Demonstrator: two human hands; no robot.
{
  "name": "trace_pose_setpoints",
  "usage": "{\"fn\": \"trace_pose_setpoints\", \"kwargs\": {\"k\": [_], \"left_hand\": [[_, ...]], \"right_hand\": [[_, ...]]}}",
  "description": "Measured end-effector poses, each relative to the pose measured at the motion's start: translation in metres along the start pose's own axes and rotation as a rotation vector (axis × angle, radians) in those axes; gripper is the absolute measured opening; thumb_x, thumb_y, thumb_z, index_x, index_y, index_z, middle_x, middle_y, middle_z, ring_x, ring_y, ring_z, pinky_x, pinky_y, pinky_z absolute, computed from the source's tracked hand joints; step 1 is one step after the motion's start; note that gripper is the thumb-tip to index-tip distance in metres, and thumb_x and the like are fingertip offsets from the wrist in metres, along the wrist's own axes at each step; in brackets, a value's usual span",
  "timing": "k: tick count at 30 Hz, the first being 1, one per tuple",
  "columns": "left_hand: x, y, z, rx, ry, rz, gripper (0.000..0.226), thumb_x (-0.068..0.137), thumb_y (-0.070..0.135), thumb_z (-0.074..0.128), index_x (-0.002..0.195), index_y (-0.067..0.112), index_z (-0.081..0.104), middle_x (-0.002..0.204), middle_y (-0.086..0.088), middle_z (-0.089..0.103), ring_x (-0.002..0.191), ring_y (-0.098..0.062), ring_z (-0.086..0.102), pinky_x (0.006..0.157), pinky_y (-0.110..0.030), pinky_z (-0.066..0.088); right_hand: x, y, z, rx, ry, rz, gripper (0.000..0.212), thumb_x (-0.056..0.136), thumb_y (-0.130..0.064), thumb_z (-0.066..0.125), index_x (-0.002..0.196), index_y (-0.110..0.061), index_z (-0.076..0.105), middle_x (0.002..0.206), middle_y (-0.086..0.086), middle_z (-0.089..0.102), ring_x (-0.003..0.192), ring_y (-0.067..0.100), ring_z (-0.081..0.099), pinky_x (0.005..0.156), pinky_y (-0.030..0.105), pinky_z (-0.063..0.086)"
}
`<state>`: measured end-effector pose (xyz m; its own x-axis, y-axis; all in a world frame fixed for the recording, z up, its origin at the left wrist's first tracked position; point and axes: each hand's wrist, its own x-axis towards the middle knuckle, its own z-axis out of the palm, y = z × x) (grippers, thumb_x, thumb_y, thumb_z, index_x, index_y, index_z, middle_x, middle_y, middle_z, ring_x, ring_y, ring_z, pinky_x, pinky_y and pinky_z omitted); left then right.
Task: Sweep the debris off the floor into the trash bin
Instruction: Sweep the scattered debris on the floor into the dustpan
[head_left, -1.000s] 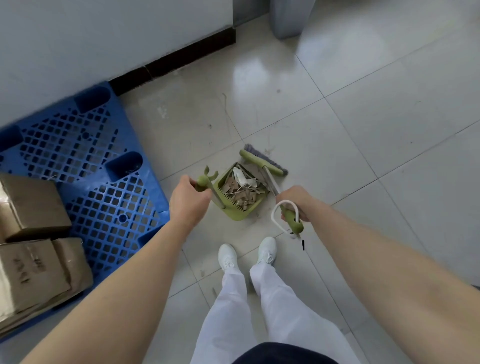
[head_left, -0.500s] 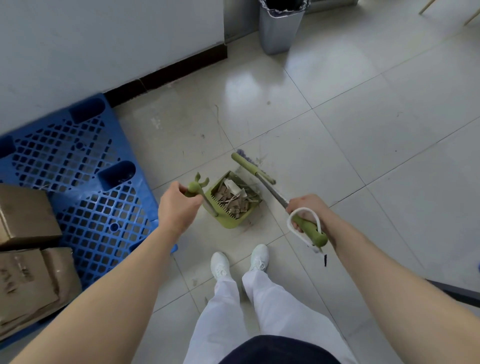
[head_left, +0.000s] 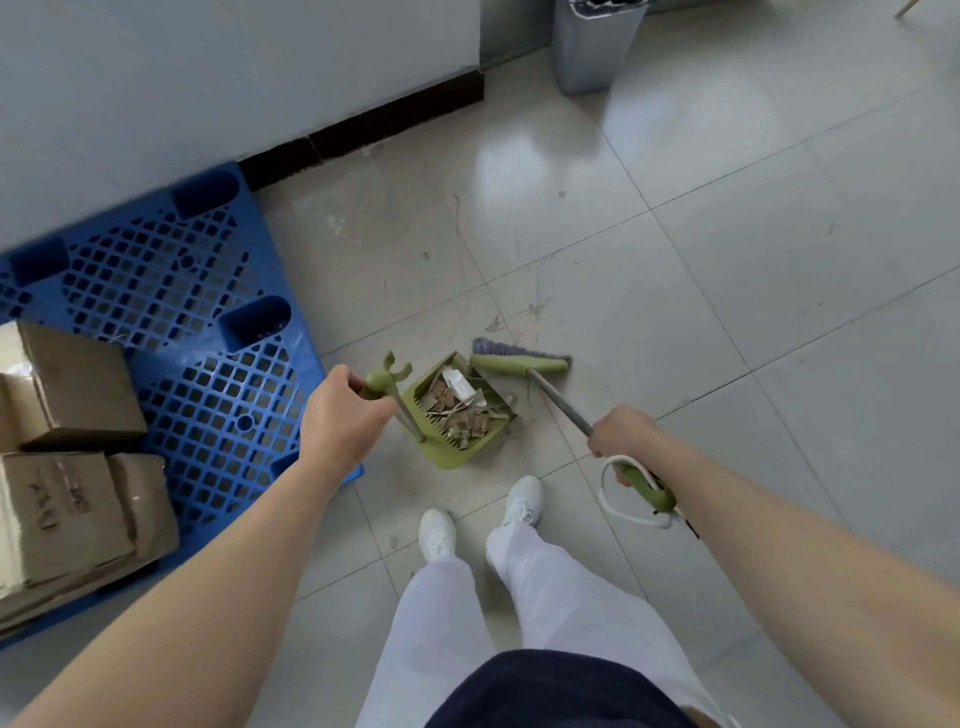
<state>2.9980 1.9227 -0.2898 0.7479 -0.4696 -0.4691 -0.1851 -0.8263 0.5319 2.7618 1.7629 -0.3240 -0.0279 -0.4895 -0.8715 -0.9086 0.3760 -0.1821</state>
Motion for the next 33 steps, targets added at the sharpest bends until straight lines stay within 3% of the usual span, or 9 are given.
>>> {"fn": "trace_pose_setpoints", "kwargs": {"k": [2,6,12,18,20,22,28,30,33], "left_hand": [[0.0,-0.001,-0.002,0.005,-0.015,-0.005,0.022,0.077,0.022,0.066,0.08,0.011,0.048,0.072,-0.005,0.052,0.062,-0.02,0.044,0.054,-0.032,0.035],[-0.001,-0.002,-0.008,0.037,-0.065,0.047,0.022,0.079,0.021,0.066,0.08,0.011,0.047,0.073,-0.005,0.052,0.062,-0.02,0.043,0.053,-0.031,0.034],[0.003,-0.014,-0.006,0.085,-0.098,0.068,0.02,0.081,0.023,0.063,0.085,0.009,0.048,0.071,-0.002,0.051,0.062,-0.019,0.043,0.054,-0.032,0.035],[0.006,-0.028,-0.002,0.083,-0.123,0.085,0.021,0.082,0.023,0.061,0.086,0.01,0.046,0.07,0.0,0.048,0.061,-0.017,0.041,0.055,-0.032,0.035],[0.006,-0.032,-0.002,0.08,-0.131,0.099,0.021,0.081,0.022,0.061,0.086,0.011,0.046,0.07,0.0,0.048,0.061,-0.018,0.042,0.055,-0.032,0.035],[0.008,-0.036,-0.006,0.065,-0.125,0.109,0.02,0.08,0.021,0.062,0.086,0.01,0.046,0.07,0.0,0.047,0.059,-0.017,0.041,0.054,-0.031,0.035],[0.009,-0.046,-0.012,0.013,-0.128,0.11,0.02,0.081,0.021,0.063,0.087,0.01,0.047,0.071,0.0,0.048,0.06,-0.017,0.042,0.052,-0.03,0.035],[0.007,-0.049,-0.011,0.017,-0.135,0.105,0.02,0.082,0.022,0.063,0.088,0.01,0.048,0.071,0.0,0.048,0.061,-0.017,0.042,0.056,-0.033,0.037],[0.006,-0.053,-0.009,0.023,-0.137,0.103,0.019,0.082,0.022,0.062,0.088,0.011,0.047,0.07,0.002,0.048,0.061,-0.016,0.041,0.061,-0.035,0.037]], "right_hand": [[-0.011,0.015,-0.009,0.102,-0.002,-0.002,0.032,0.081,-0.008,0.058,0.111,-0.002,0.065,0.08,0.007,0.057,0.08,0.022,0.064,0.058,0.02,0.043],[-0.028,0.042,0.004,0.253,0.032,0.05,0.02,0.08,-0.002,0.049,0.092,-0.001,0.065,0.065,0.015,0.053,0.043,0.025,0.051,0.05,0.03,0.046],[-0.016,0.01,0.042,0.5,0.015,0.085,0.012,0.087,0.0,0.055,0.099,0.0,0.058,0.067,0.014,0.054,0.054,0.024,0.051,0.057,0.034,0.045],[-0.066,0.015,0.105,0.619,-0.1,0.133,0.016,0.087,-0.009,0.054,0.1,-0.006,0.064,0.081,0.012,0.063,0.067,0.025,0.065,0.057,0.025,0.046],[-0.077,0.024,0.094,0.692,-0.144,0.155,0.011,0.085,-0.002,0.053,0.078,-0.005,0.062,0.069,0.014,0.058,0.048,0.021,0.061,0.047,0.02,0.046],[-0.083,0.033,0.082,0.533,-0.066,0.07,0.021,0.084,0.002,0.054,0.065,-0.008,0.052,0.06,0.011,0.05,0.034,0.014,0.05,0.033,0.013,0.039],[-0.069,0.018,0.067,0.504,0.044,0.052,0.02,0.086,-0.004,0.057,0.071,-0.015,0.051,0.067,0.005,0.051,0.054,0.018,0.049,0.043,0.021,0.043],[-0.056,0.007,0.074,0.488,0.042,0.066,0.006,0.082,-0.001,0.055,0.081,-0.007,0.056,0.066,0.011,0.05,0.057,0.022,0.047,0.051,0.028,0.038],[-0.045,-0.004,0.103,0.492,0.022,0.063,0.024,0.084,-0.003,0.051,0.105,-0.01,0.06,0.065,0.008,0.046,0.063,0.023,0.046,0.052,0.028,0.034]]}}
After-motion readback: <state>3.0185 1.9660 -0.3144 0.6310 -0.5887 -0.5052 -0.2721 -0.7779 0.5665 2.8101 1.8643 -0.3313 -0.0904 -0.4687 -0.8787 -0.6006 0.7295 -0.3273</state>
